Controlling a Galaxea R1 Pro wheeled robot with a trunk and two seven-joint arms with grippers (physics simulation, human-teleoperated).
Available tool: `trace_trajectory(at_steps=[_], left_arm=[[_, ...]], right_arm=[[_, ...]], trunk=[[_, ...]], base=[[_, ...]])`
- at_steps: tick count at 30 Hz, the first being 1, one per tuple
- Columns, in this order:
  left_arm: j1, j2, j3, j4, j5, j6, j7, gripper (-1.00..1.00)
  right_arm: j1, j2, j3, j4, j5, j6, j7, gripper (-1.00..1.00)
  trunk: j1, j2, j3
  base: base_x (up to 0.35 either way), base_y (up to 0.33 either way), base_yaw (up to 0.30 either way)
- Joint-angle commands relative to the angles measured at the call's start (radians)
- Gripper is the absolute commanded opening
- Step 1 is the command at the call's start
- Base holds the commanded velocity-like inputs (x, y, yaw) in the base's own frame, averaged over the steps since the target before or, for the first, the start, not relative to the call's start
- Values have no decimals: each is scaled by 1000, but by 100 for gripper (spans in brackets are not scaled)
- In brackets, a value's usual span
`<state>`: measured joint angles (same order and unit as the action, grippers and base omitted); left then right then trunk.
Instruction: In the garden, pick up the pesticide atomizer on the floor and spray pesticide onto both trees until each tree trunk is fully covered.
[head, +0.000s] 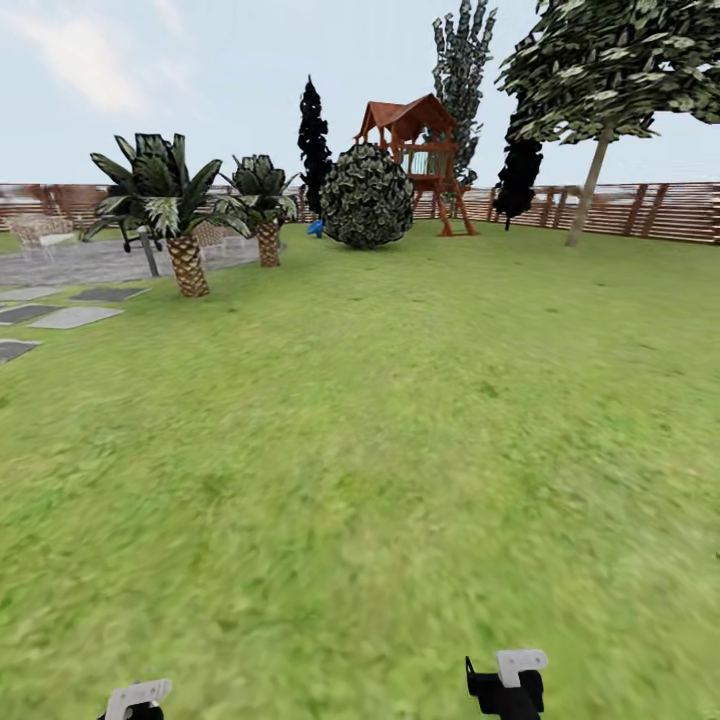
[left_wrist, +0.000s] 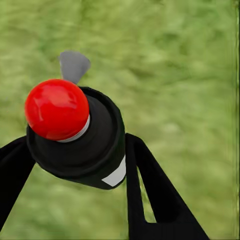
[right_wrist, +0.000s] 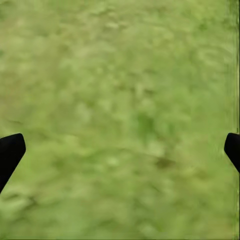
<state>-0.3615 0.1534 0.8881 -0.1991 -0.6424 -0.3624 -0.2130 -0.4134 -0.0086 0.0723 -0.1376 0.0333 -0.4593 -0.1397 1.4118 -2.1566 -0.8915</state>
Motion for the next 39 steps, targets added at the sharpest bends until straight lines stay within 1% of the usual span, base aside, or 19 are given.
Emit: trace_trajectory(at_steps=[1, 18, 25, 39], left_arm=[[-1, 0, 9, 0, -4, -3, -6, -100], [-1, 0, 9, 0, 0, -3, -6, -100], [-1, 0, 9, 0, 0, -3, -6, -100], [-1, 0, 8, -1, 0, -3, -6, -100]], right_arm=[[-1, 0, 8, 1, 4, -1, -9, 100], [-1, 0, 8, 1, 4, -1, -9, 100], [-1, 0, 8, 1, 4, -1, -9, 100], [-1, 0, 7, 1, 4, -1, -9, 100]], trunk=[[0, 0, -1], [0, 0, -1], [0, 0, -1], [0, 0, -1]], base=[[285, -91, -270], [277, -17, -270], [86, 0, -270], [327, 0, -270]])
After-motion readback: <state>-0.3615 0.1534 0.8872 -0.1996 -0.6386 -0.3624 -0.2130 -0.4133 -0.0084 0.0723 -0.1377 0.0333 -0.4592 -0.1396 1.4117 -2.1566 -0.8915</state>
